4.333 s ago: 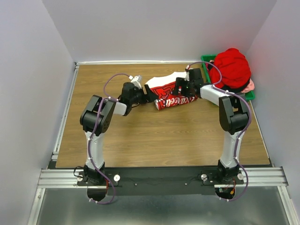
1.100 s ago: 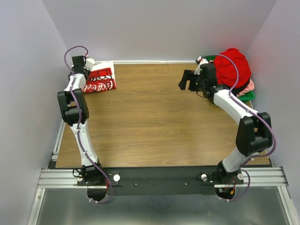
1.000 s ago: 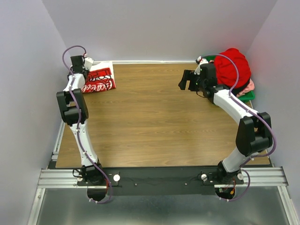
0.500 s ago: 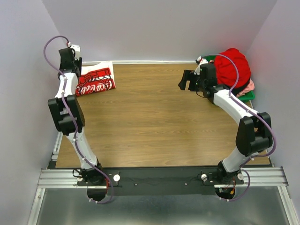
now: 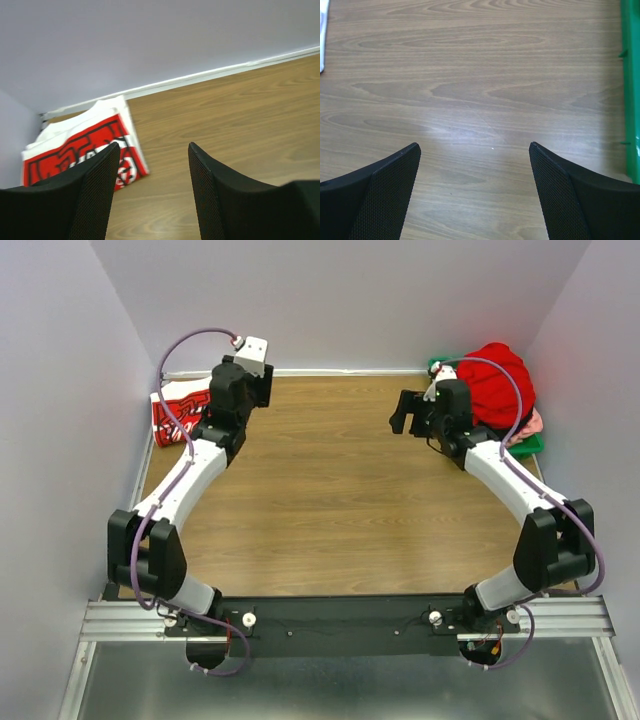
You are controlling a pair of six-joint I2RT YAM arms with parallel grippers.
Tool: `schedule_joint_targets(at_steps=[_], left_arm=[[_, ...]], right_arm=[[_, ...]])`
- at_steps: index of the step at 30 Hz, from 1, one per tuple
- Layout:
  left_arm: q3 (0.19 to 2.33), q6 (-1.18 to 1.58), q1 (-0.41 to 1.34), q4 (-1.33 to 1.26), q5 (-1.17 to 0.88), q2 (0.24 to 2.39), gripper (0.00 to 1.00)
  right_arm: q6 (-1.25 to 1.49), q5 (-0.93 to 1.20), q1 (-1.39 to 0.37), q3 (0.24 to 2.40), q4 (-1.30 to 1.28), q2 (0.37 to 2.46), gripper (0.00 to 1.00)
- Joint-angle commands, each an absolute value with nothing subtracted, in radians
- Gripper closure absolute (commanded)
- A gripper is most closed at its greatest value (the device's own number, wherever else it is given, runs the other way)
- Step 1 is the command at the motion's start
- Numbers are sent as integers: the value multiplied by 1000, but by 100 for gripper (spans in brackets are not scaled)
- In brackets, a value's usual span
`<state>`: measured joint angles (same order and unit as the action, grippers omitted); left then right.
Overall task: Fold and stack the t-shirts
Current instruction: Reset both grippers
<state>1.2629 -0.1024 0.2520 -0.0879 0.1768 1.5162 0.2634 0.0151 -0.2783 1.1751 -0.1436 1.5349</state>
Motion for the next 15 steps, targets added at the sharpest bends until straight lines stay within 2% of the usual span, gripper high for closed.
schedule_joint_targets(at_steps=[1,7,15], left_arm=[[1203,38,326,-164,86,1451,35],[1089,140,506,-256,34,1416,34],[1078,169,571,-252,40,1384,34]], right_arm=[[244,-74,-281,1134,-153,1488,5],[259,-83,-281,1074,-153,1433,5],[279,-97,-281,1002,-153,1384,5]])
